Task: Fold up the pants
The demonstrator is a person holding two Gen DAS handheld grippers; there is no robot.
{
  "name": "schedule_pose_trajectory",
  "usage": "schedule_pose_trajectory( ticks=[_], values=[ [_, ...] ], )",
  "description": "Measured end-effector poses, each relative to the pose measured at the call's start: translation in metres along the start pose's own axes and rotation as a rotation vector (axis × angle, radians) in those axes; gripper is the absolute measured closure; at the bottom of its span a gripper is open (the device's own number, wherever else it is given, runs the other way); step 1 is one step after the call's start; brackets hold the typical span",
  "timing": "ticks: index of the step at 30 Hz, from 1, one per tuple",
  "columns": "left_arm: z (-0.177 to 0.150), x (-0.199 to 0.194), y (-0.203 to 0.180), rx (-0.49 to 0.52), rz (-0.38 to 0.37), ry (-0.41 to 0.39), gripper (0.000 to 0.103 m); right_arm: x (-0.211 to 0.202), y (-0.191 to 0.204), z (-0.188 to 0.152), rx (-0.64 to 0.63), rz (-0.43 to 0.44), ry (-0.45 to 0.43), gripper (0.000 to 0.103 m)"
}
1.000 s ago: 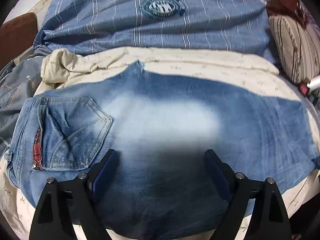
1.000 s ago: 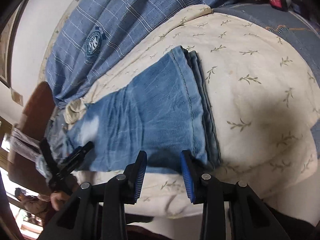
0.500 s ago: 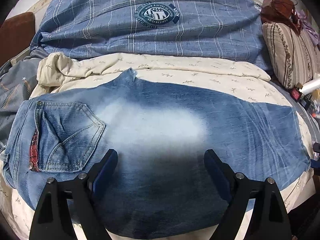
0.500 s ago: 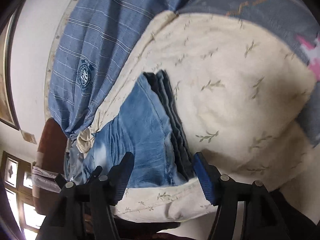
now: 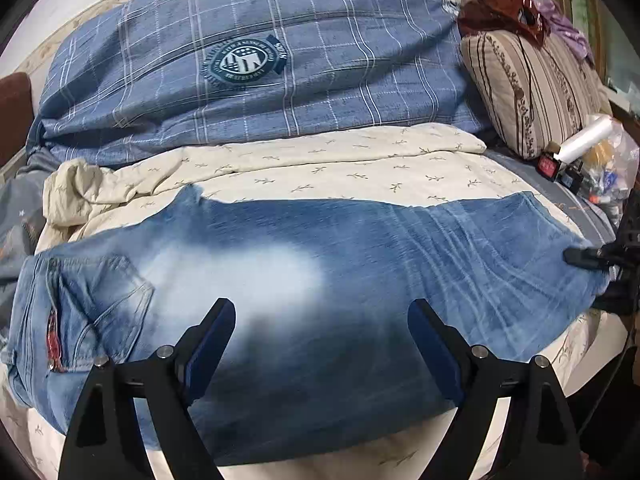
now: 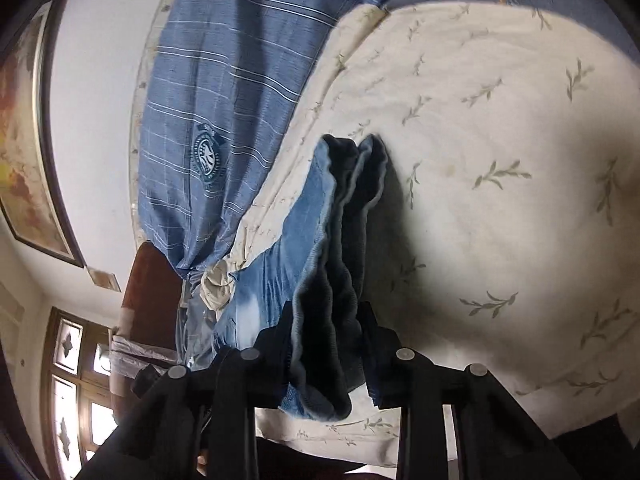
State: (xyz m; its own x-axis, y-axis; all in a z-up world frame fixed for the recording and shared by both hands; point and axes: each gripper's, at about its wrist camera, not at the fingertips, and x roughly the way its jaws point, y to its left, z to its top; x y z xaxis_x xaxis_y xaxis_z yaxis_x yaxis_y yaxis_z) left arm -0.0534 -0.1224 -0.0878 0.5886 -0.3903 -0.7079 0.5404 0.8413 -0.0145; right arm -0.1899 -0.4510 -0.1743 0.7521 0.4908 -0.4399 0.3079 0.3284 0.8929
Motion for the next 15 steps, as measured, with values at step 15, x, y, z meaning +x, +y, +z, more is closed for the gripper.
schedule_pose_trajectory(
  ticks=[15],
  values=[
    [0.040, 0.082, -0.078, 0.106, 0.154, 0.216, 0.014, 0.009, -0.015, -0.001, 0.072, 0.039, 0.029, 0.044]
  ],
)
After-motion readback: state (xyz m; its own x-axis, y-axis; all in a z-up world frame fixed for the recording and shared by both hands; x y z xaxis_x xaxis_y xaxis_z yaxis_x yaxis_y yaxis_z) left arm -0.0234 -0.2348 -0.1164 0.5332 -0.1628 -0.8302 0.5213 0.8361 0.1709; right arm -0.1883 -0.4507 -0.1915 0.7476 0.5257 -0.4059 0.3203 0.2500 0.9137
